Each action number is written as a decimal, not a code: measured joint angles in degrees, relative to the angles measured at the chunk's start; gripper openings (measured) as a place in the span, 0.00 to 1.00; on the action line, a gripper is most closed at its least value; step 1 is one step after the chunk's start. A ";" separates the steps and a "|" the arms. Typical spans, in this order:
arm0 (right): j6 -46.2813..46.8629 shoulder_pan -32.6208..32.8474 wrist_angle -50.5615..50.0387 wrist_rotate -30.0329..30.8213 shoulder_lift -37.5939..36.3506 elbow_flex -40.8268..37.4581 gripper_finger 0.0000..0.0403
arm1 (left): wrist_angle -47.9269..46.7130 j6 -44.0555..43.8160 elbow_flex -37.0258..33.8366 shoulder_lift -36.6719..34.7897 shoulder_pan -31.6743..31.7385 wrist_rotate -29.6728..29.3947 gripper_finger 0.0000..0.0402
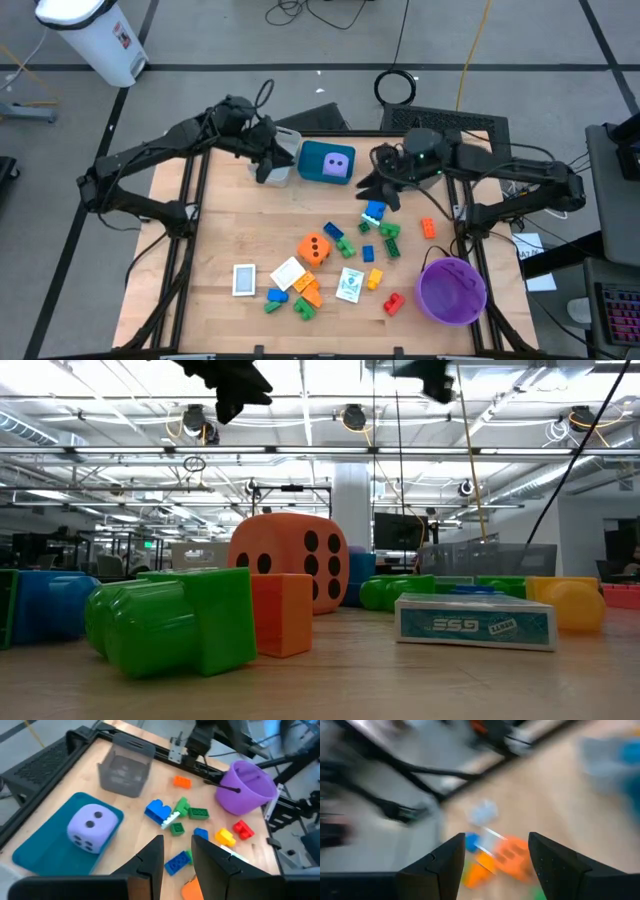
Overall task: Pick & Place Toys
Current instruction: Put the orange game piece into the gray bin
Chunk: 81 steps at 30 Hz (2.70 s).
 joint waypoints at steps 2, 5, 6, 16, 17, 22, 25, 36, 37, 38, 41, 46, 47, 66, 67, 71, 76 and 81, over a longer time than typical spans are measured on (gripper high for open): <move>0.00 1.62 -11.98 8.08 0.00 4.71 0.52 | 0.00 0.01 0.00 0.00 -1.20 0.01 0.27; 6.53 4.38 -25.15 17.11 -0.17 8.47 0.52 | -0.07 0.00 0.00 0.00 -2.78 -0.14 0.27; 9.84 5.30 -28.75 19.18 -0.51 8.83 0.52 | -0.07 0.01 0.00 0.00 -3.28 -0.34 0.27; 37.47 16.12 -55.12 29.30 -0.76 2.45 0.52 | -0.03 1.43 0.00 0.00 -6.86 -6.73 0.27; 39.10 16.80 -56.18 29.28 -0.76 1.02 0.52 | -0.02 1.64 0.00 0.04 -7.01 -7.08 0.27; 42.90 18.02 -55.95 27.55 -0.72 -7.40 0.52 | 0.08 2.11 -0.02 0.33 -7.15 -7.66 0.27; 42.15 17.17 -55.08 24.96 -0.74 -12.19 0.52 | 0.19 2.38 -0.02 0.31 -7.15 -7.73 0.27; 34.27 11.54 -47.83 18.49 -0.74 -25.43 0.52 | 3.41 1.78 -0.03 0.33 -7.13 -7.69 0.27; 33.75 11.02 -46.93 18.50 -0.74 -26.15 0.52 | 3.41 1.78 -0.04 0.33 -7.13 -7.71 0.27; 32.99 10.47 -46.00 18.48 -0.74 -26.79 0.52 | 3.41 1.76 -0.04 0.33 -7.10 -7.70 0.27; 30.13 8.84 -42.79 18.59 -0.74 -28.47 0.52 | 3.44 1.75 -0.04 0.33 -7.10 -7.69 0.27; 26.72 6.20 -39.48 18.59 -0.74 -31.22 0.52 | 3.47 1.67 -0.04 0.33 -7.10 -8.88 0.27; 26.39 5.75 -39.38 18.60 -0.74 -31.68 0.52 | 3.47 1.67 -0.04 0.33 -7.10 -8.98 0.27; 23.56 1.20 -29.16 17.05 -0.72 -39.53 0.52 | 3.49 1.70 -0.04 0.33 -7.10 -9.11 0.27; 23.56 1.05 -29.03 16.97 -0.73 -39.69 0.52 | 3.51 1.70 -0.04 0.33 -7.10 -9.11 0.27; 23.14 0.97 -28.77 17.06 -0.74 -39.85 0.52 | 3.52 1.70 -0.03 0.33 -7.09 -9.12 0.27; 21.75 0.97 -28.27 17.15 -0.74 -39.85 0.46 | 3.52 1.70 -0.04 0.33 -7.04 -9.13 0.27; 20.51 0.97 -26.89 17.05 -0.74 -39.85 0.34 | 3.52 1.70 -0.04 0.33 -7.04 -9.13 0.27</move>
